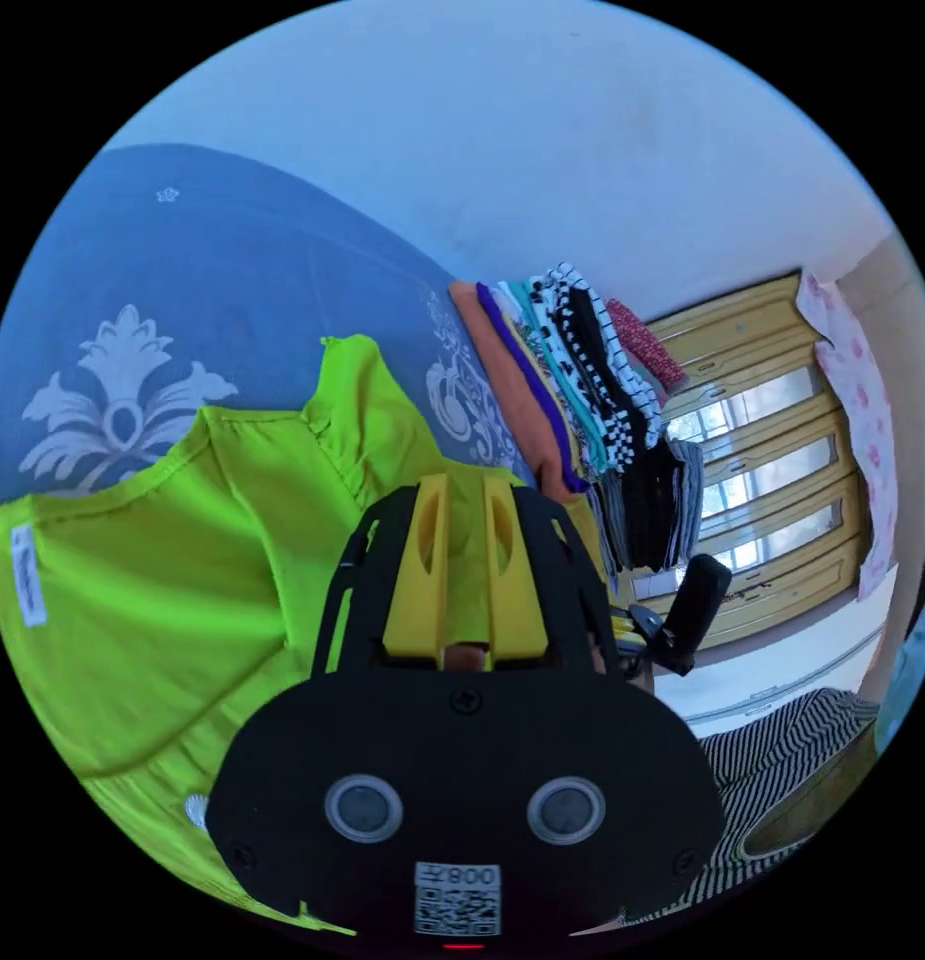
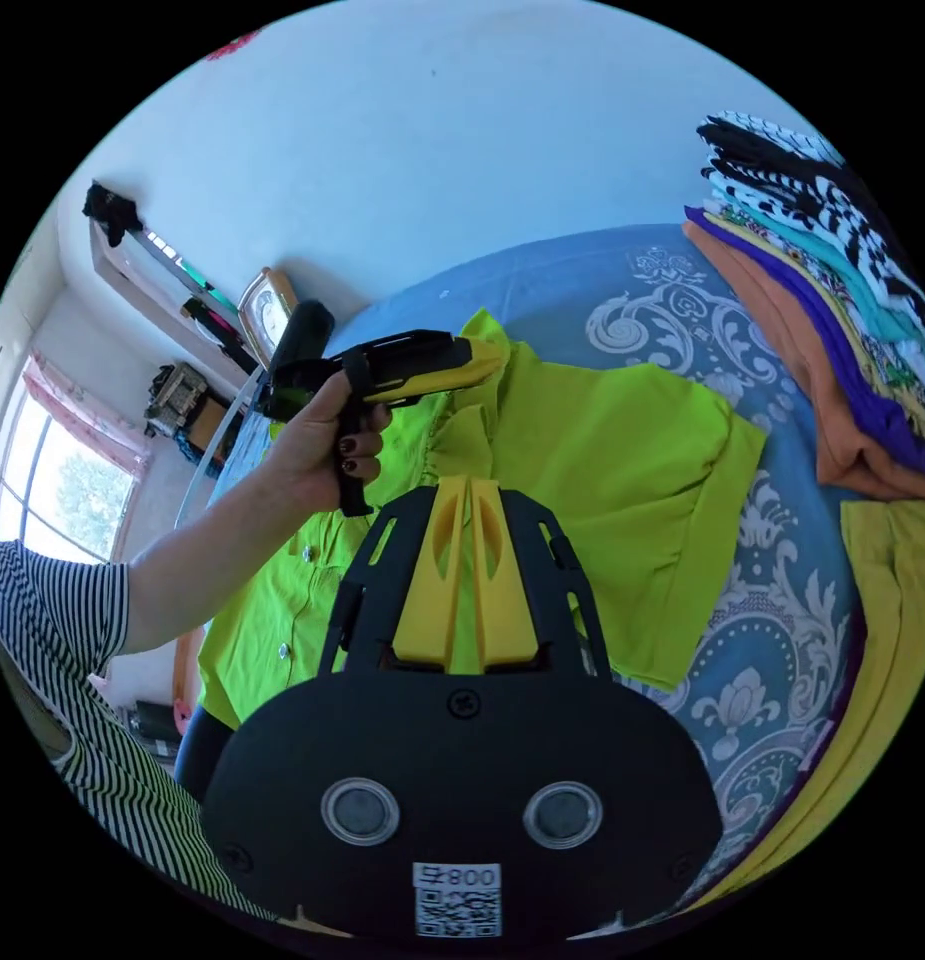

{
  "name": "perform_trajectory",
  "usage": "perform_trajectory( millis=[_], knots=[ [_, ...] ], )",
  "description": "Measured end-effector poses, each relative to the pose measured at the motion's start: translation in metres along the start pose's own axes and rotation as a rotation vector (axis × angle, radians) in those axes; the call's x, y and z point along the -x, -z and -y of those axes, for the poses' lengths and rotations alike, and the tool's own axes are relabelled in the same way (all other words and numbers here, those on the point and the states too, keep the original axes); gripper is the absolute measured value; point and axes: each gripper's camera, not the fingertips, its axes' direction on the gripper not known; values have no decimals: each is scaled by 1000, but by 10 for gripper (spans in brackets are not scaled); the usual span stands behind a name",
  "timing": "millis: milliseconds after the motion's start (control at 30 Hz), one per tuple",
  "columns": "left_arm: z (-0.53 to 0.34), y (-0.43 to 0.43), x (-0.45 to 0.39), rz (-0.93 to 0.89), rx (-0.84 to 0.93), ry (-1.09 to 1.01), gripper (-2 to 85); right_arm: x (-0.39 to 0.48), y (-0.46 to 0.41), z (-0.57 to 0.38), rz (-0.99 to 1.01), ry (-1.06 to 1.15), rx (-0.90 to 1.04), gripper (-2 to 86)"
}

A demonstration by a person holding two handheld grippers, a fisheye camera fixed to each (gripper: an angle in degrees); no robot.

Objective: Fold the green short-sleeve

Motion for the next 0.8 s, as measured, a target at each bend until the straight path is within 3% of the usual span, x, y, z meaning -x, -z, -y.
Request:
perform_trajectory(
  millis=[133, 367, 567, 800],
  knots=[
    [-66, 66, 0, 31, -127, -47, 60, 38, -3, 18, -47, 137, -29, 1],
    [-176, 227, 57, 551, -364, 131, 27, 88, -57, 83, -256, 322, -2, 1],
    [-207, 250, 112, 722, -248, 207, 7, 87, -144, 116, -481, 329, 204, 2],
    [-233, 267, 123, 771, -199, 187, 3, 81, -140, 117, -399, 253, 143, 1]
  ],
)
